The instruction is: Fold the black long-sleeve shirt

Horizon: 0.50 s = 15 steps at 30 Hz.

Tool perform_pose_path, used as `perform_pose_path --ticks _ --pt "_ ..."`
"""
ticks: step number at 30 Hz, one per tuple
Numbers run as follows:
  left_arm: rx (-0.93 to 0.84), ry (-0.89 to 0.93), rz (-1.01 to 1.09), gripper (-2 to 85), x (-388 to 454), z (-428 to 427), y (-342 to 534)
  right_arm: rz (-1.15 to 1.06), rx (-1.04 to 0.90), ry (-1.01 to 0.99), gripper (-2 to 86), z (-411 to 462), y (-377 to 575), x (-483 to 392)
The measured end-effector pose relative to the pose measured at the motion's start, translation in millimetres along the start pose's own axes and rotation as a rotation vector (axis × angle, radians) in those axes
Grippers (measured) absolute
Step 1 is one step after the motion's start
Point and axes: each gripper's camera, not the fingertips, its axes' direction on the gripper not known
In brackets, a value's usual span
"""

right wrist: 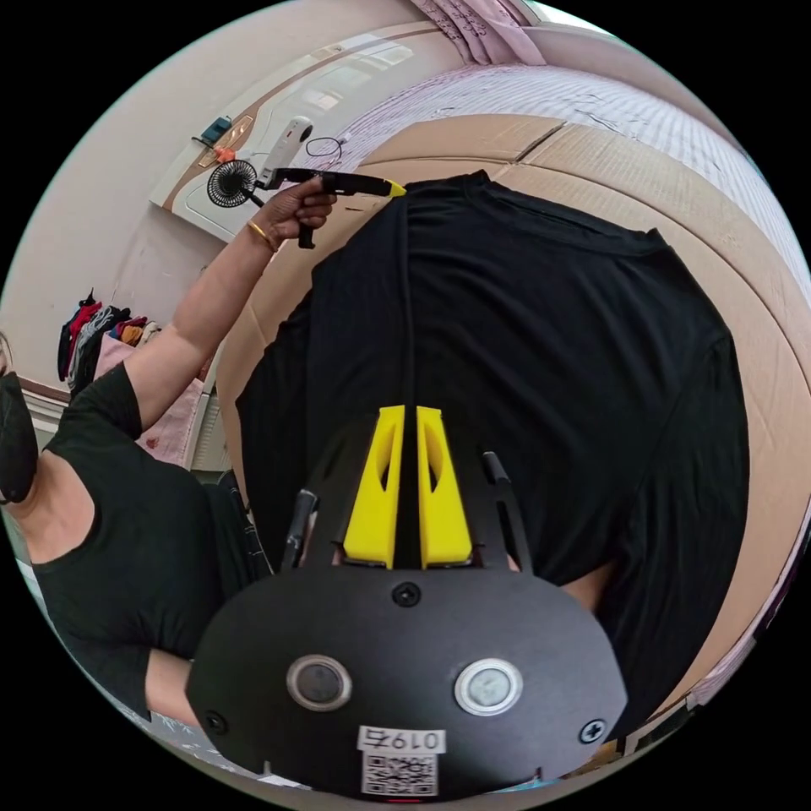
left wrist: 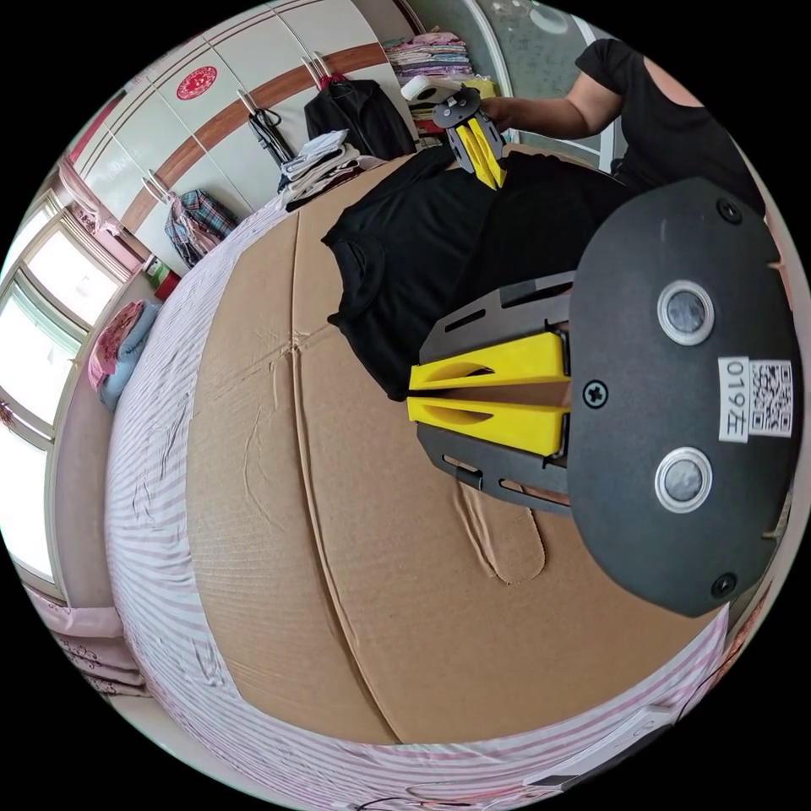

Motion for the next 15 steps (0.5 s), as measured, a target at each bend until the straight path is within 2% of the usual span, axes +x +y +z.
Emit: perform_pose_path --ticks 15 --pt "0.007 -0.003 -0.001 0.9 7.9 2.4 7.2 0.022 0.024 -0.055 1.2 -16.3 46.4 9.7"
